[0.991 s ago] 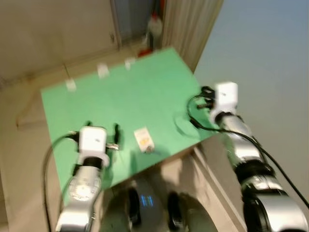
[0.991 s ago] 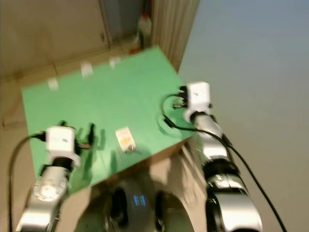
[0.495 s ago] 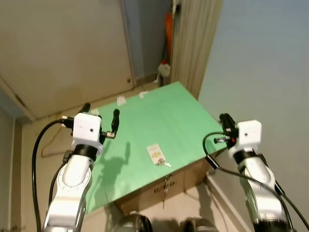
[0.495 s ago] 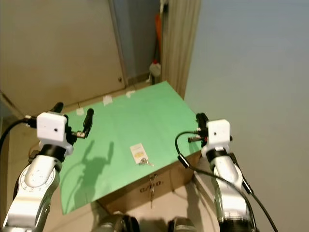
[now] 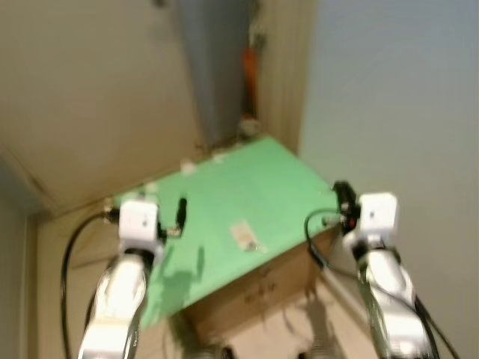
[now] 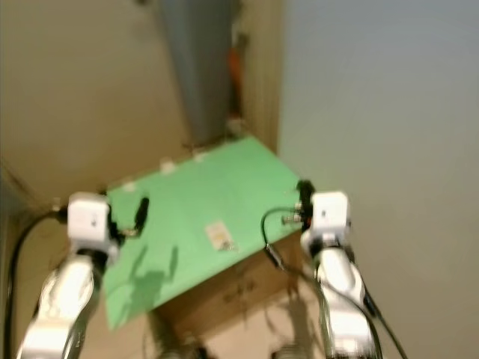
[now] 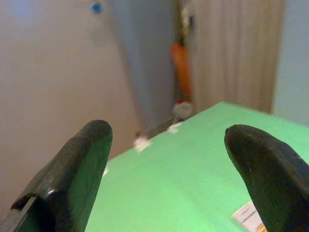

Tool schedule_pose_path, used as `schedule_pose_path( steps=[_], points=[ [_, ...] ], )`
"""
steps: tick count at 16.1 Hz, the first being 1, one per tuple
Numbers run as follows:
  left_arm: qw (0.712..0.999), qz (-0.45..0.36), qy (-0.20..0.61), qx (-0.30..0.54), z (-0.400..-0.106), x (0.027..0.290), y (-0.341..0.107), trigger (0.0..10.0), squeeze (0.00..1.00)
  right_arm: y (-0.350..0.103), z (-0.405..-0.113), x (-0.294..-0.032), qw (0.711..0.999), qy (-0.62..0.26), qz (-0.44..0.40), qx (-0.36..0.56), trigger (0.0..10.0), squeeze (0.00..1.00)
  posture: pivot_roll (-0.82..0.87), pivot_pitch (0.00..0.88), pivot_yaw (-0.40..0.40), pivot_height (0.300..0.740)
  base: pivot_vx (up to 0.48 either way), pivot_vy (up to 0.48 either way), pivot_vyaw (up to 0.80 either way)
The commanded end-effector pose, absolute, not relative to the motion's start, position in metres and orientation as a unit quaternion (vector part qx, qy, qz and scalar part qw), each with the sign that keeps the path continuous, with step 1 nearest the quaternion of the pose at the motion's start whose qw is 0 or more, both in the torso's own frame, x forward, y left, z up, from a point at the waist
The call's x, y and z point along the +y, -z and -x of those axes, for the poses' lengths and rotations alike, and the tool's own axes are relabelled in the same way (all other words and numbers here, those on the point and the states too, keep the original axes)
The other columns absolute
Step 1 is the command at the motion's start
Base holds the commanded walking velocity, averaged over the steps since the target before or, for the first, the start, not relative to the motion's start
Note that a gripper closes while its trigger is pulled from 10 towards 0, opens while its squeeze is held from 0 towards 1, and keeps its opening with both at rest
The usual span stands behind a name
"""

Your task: Hang keys on a hook

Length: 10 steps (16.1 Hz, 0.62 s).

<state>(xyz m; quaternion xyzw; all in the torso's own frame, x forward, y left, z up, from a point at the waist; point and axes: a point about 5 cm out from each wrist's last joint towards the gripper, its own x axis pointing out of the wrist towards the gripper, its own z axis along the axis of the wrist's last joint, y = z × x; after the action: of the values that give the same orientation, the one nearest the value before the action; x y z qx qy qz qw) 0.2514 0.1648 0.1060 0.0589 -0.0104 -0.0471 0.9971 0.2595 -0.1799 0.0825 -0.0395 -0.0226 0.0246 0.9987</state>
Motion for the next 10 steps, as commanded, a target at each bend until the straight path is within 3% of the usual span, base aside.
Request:
schedule_pose_path(
  steps=[1, 10],
  points=[
    [0.996, -0.07, 0.051, 0.003, -0.25, 0.166, -0.1, 10.0, 0.0, -0.088, -0.268, -0.173, 0.998, -0.036, 0.041, -0.033, 0.0, 0.0, -0.19, 0.0, 0.124, 0.722, 0.0, 0.0, 0.0],
    [0.995, -0.08, 0.058, 0.009, -0.259, 0.154, -0.093, 10.0, 0.0, -0.081, -0.274, -0.164, 0.998, -0.06, 0.035, -0.01, 0.0, 0.0, -0.2, 0.0, 0.125, 0.722, 0.0, 0.0, 0.0]
  ],
)
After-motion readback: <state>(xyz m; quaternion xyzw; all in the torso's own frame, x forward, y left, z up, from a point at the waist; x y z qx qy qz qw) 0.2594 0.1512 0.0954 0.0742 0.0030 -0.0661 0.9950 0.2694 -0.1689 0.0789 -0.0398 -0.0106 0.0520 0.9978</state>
